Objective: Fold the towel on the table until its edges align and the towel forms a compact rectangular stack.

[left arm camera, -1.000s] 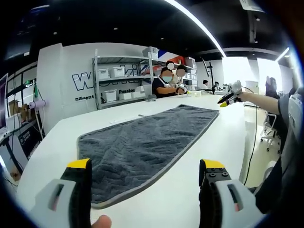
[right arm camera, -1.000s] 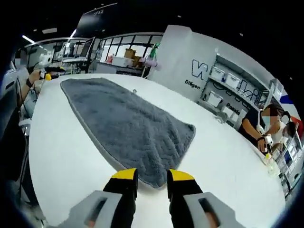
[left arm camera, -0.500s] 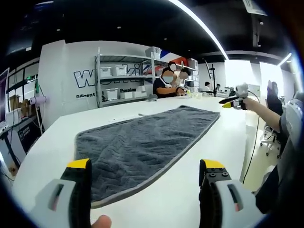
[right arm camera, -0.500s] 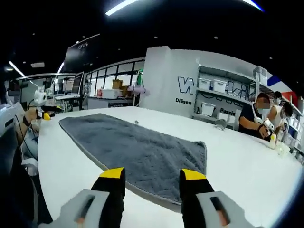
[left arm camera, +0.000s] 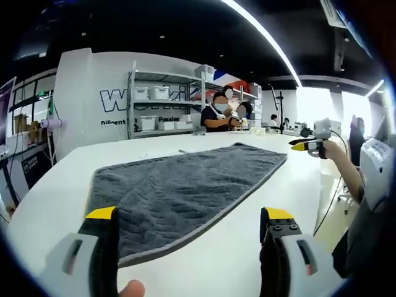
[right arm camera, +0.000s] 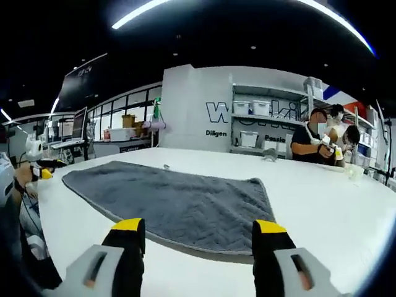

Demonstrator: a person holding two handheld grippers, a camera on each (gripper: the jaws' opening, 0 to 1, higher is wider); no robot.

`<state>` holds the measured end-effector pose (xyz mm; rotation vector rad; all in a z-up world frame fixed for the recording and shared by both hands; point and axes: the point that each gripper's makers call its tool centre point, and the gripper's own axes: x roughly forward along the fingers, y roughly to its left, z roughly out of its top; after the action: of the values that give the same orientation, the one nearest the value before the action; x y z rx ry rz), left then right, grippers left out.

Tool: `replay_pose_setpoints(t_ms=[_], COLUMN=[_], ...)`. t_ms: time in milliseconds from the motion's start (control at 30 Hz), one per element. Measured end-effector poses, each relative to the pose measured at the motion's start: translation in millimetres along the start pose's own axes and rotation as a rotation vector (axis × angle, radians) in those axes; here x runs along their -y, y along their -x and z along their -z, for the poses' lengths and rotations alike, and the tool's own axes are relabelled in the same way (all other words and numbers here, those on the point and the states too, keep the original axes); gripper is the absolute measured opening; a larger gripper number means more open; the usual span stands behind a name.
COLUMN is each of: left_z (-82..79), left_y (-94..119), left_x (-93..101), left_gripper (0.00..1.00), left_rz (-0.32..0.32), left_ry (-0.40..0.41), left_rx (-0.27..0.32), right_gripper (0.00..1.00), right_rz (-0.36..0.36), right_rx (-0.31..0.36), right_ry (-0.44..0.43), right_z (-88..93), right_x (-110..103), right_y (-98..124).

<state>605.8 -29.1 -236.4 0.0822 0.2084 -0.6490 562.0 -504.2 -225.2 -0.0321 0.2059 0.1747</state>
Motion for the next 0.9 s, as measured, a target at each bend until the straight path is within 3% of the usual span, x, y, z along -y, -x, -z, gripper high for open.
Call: replay_pose_setpoints(t_ms=[100, 300, 533, 900], left_z=[0.3, 1.8, 2.2, -2.6], left_y=[-3.2, -2.8, 7.3, 17.5], left_x=[-0.7, -3.5, -2.8, 1.5], left_gripper=[0.99, 0.99, 0.99, 0.99], left_rz=[-0.012, -0.016, -0.019, -0.015], left_ry=[-0.015, -0.002, 0.005, 0.002], left_rx=[-0.009, -0.007, -0.005, 0.012], right_gripper=[0.77, 0.86, 0.99, 0.99], right_rz=[0.033, 0.173, 0.214, 0.234], right_rx=[0.005, 0.02, 0.002, 0.01], right_ry=[-0.006, -0.06, -0.122, -0.182], right_z=[-1.0, 4.3, 18.1, 21.9], right_x=[-5.7, -7.1, -22.0, -27.2], right_y=[3.1, 18.0, 33.5, 48.8])
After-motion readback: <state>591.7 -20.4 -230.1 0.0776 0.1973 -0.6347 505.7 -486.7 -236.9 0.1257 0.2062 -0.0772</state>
